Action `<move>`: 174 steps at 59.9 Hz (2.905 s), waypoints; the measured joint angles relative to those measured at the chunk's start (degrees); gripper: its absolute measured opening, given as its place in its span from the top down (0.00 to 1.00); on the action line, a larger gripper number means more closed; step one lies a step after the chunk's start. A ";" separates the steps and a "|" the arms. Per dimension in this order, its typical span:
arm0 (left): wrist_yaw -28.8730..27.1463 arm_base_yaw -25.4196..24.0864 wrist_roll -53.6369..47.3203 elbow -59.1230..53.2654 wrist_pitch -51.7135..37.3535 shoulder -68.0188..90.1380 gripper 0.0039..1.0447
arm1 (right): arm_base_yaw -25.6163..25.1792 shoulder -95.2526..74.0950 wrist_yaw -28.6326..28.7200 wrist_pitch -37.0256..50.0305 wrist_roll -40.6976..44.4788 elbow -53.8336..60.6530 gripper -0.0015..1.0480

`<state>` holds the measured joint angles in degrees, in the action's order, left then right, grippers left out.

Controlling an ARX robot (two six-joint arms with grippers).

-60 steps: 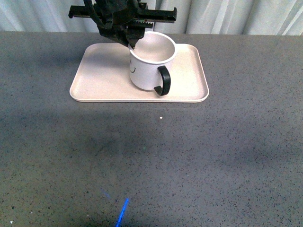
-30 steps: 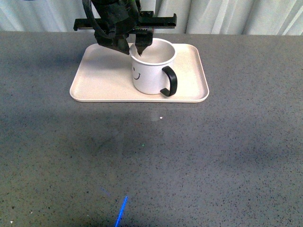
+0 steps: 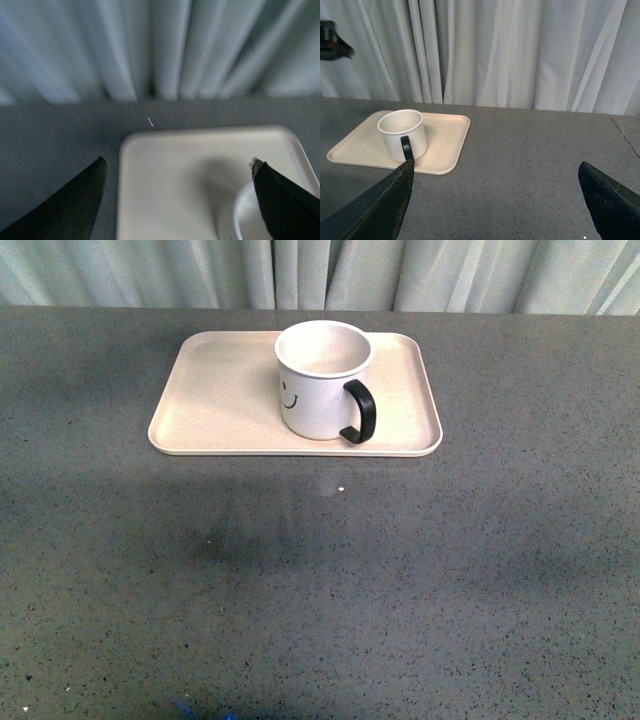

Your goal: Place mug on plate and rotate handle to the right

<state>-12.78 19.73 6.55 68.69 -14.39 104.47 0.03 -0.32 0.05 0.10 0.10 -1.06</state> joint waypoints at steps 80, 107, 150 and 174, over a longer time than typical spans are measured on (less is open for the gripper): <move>12.79 -19.54 -6.01 -67.06 -29.51 -58.40 0.99 | 0.00 0.02 -0.04 -0.02 0.00 0.00 0.09; 12.79 -19.54 -6.05 -67.93 -9.64 -80.30 0.99 | 0.00 0.02 -0.04 -0.02 0.00 0.00 0.09; 12.79 -19.54 -6.05 -67.93 4.24 -94.42 0.99 | 0.00 0.02 -0.04 -0.02 0.00 0.00 0.09; 12.79 -19.58 -6.08 -67.93 14.40 -103.51 0.89 | 0.00 0.04 -0.04 -0.02 0.00 0.00 0.09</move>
<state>0.01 0.14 0.47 0.75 0.01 0.95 0.03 -0.27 0.01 0.08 0.10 -1.06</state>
